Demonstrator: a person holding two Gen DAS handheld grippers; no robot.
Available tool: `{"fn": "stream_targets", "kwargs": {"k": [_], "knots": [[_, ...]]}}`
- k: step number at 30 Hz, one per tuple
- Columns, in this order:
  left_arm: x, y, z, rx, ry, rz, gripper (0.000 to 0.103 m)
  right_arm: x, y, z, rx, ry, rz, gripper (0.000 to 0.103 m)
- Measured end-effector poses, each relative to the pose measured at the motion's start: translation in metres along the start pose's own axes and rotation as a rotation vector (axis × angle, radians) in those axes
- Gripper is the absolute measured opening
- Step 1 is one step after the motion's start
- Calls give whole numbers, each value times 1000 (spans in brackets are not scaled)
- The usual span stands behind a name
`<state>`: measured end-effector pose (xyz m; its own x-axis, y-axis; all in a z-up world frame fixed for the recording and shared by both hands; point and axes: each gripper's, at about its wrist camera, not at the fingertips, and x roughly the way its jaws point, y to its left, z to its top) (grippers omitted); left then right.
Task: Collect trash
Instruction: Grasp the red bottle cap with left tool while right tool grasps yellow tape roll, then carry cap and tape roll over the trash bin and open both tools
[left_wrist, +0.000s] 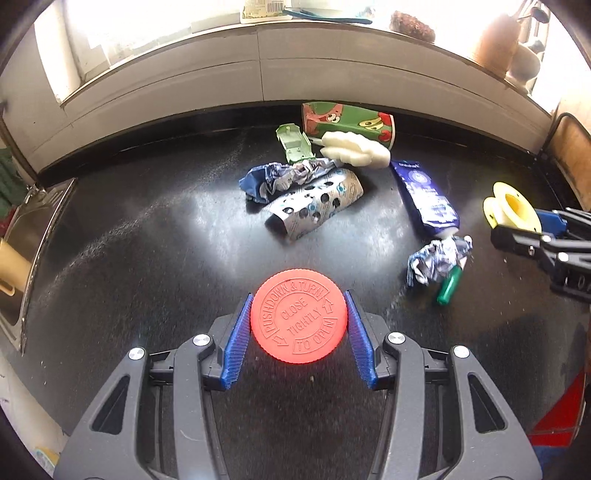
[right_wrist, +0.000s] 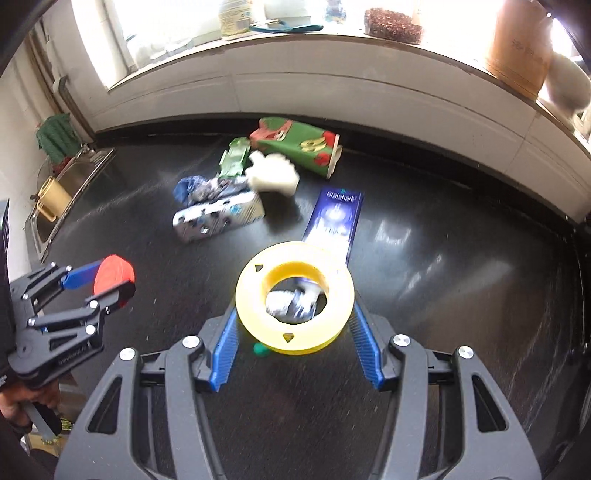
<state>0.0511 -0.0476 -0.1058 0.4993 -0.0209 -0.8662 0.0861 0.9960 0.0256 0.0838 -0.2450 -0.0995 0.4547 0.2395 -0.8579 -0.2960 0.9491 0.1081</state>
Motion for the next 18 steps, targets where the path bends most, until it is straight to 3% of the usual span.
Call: {"fn": "stream_targets", "kwargs": {"k": [9, 18], "knots": [[-15, 9, -25, 2, -7, -2, 48, -8, 19, -26, 13, 0, -14, 55], [-42, 41, -34, -65, -64, 35, 48, -19, 53, -18, -50, -28, 18, 55]]}}
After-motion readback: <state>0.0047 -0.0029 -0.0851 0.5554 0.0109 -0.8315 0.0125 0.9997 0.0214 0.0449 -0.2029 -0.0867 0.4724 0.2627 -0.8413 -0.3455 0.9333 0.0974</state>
